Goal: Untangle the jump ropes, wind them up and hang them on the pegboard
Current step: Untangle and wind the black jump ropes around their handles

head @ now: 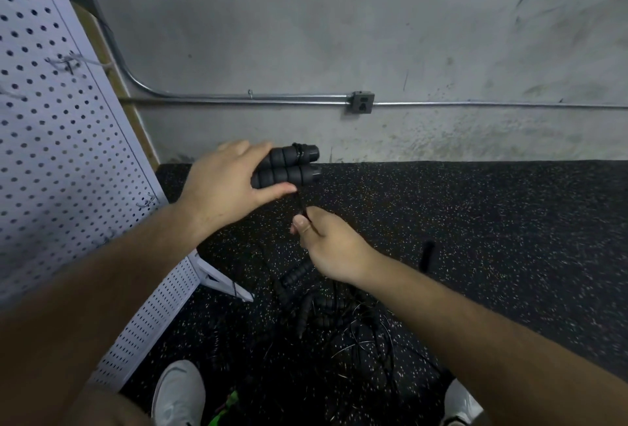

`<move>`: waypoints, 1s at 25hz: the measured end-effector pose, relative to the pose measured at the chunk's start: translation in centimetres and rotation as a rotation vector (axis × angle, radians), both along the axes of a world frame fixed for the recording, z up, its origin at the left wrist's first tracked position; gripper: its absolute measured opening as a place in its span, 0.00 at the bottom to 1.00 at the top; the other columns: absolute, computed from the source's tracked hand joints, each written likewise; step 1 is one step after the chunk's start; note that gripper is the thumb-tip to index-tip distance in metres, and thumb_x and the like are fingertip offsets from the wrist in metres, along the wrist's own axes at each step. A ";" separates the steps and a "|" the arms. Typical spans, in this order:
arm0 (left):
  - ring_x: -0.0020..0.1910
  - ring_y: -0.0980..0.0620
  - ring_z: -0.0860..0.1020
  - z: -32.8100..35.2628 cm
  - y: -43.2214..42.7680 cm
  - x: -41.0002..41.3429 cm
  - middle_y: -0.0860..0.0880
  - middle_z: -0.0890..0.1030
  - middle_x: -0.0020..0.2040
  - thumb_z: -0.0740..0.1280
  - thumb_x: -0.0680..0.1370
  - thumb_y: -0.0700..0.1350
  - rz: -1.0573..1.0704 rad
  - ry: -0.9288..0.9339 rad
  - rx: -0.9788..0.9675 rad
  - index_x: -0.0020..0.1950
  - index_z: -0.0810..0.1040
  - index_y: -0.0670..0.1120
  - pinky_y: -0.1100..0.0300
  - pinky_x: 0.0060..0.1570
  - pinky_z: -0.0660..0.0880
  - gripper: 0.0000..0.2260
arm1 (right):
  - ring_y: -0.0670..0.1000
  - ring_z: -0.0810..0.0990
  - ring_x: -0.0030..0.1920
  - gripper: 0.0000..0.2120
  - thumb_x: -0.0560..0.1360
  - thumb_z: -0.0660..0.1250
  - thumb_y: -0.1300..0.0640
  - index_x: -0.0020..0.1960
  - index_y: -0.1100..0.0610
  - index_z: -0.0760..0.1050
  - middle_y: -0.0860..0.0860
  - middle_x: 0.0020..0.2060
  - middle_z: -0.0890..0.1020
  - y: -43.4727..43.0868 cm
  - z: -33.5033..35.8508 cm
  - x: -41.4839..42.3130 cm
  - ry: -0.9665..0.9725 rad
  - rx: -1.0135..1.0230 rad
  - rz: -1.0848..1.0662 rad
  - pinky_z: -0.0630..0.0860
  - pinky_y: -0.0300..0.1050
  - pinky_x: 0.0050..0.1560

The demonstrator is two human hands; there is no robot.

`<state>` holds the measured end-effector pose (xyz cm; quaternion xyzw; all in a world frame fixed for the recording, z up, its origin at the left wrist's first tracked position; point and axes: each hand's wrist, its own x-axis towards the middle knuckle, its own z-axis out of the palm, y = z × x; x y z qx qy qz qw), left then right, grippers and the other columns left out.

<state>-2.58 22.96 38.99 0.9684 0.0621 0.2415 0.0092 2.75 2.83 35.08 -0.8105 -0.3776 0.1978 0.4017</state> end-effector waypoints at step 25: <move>0.54 0.56 0.72 0.3 -5.5 -2.1 0.57 0.75 0.54 0.63 0.72 0.69 -0.437 0.165 -0.079 0.72 0.69 0.54 0.59 0.53 0.73 0.32 | 0.45 0.77 0.37 0.15 0.79 0.65 0.60 0.37 0.46 0.79 0.45 0.36 0.79 -4.9 2.6 7.4 0.154 0.304 -0.049 0.75 0.43 0.39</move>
